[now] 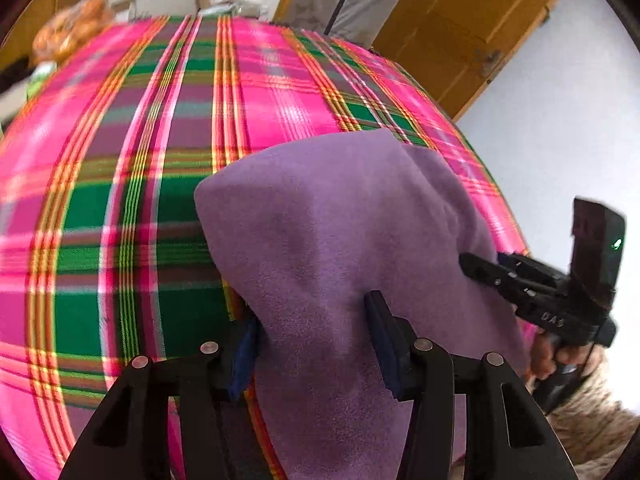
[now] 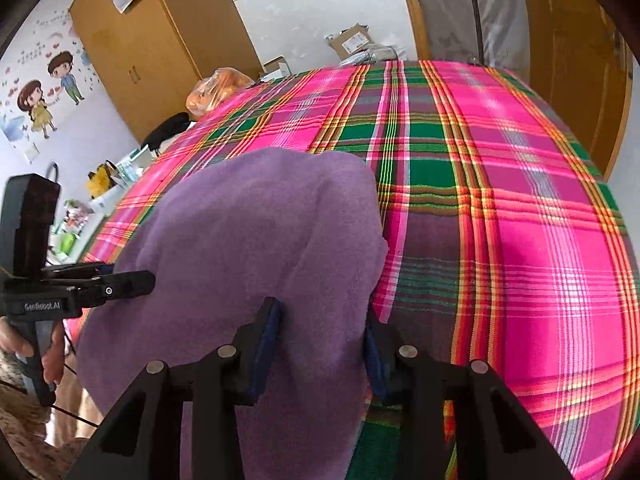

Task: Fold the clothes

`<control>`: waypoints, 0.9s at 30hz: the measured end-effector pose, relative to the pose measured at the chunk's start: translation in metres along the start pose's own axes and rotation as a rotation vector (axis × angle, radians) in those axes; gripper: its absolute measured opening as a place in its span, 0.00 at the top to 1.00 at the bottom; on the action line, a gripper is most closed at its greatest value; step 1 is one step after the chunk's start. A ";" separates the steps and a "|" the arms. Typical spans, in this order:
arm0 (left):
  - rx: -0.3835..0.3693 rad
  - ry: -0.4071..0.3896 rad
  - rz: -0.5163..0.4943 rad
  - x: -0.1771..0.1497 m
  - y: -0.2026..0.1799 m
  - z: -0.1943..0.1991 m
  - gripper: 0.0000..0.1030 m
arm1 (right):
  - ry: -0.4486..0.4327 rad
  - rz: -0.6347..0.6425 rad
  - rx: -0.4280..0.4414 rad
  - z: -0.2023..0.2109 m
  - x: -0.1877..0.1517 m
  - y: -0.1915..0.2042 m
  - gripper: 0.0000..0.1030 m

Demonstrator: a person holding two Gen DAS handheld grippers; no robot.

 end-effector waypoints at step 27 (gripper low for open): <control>0.170 -0.166 -0.155 0.003 -0.028 0.021 0.61 | -0.175 0.226 -0.377 0.023 -0.002 0.055 0.80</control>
Point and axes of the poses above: each gripper's, at about its wrist camera, not at the fingertips, and z roughly against the way its jaws point, y to its left, x to its top, the point moved 6 cm from there along -z, roughly the way its jaws point, and after that the axes turned 1 degree about -z, right-handed, at the moved point
